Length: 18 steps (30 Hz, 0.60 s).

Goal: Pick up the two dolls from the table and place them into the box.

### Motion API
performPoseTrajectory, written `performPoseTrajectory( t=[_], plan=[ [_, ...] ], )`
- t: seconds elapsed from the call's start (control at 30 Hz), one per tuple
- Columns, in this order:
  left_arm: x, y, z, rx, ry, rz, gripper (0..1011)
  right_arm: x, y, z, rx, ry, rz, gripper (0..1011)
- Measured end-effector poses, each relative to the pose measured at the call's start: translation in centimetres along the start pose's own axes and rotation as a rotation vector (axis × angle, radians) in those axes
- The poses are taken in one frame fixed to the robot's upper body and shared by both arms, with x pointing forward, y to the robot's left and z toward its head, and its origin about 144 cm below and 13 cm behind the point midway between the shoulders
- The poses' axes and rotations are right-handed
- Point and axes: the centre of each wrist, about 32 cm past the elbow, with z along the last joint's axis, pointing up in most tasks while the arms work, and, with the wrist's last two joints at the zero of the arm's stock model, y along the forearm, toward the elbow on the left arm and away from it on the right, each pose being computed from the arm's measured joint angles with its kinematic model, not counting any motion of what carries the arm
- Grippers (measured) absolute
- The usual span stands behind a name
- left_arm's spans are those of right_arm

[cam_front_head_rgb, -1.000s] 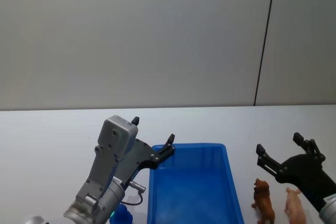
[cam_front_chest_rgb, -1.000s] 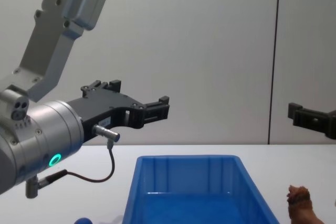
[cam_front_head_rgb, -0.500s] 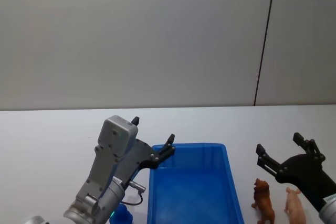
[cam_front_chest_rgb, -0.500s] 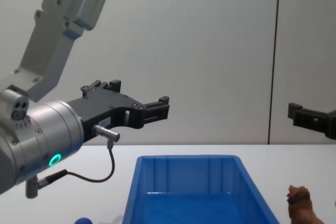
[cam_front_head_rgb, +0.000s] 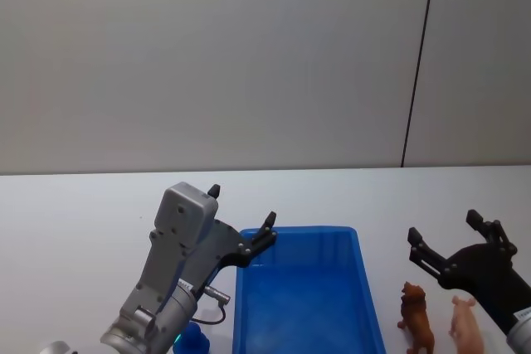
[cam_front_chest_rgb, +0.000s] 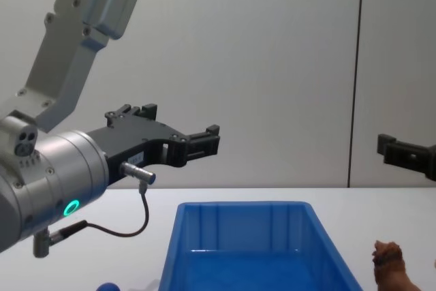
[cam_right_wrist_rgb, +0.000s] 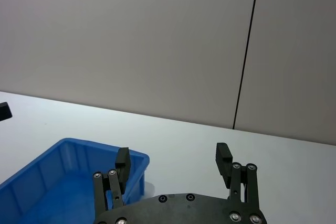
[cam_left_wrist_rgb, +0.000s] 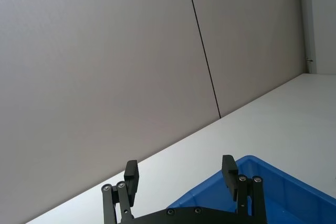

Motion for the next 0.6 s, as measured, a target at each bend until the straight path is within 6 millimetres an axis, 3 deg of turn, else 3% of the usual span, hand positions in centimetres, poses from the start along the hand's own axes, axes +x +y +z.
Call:
performPoseTrajectory(
  t=[0.6],
  plan=[
    [0.0, 0.0, 0.0, 0.0, 0.0, 0.0, 1001, 0.83, 0.07, -0.62, -0.102, -0.024, -0.102, 1001]
  ],
)
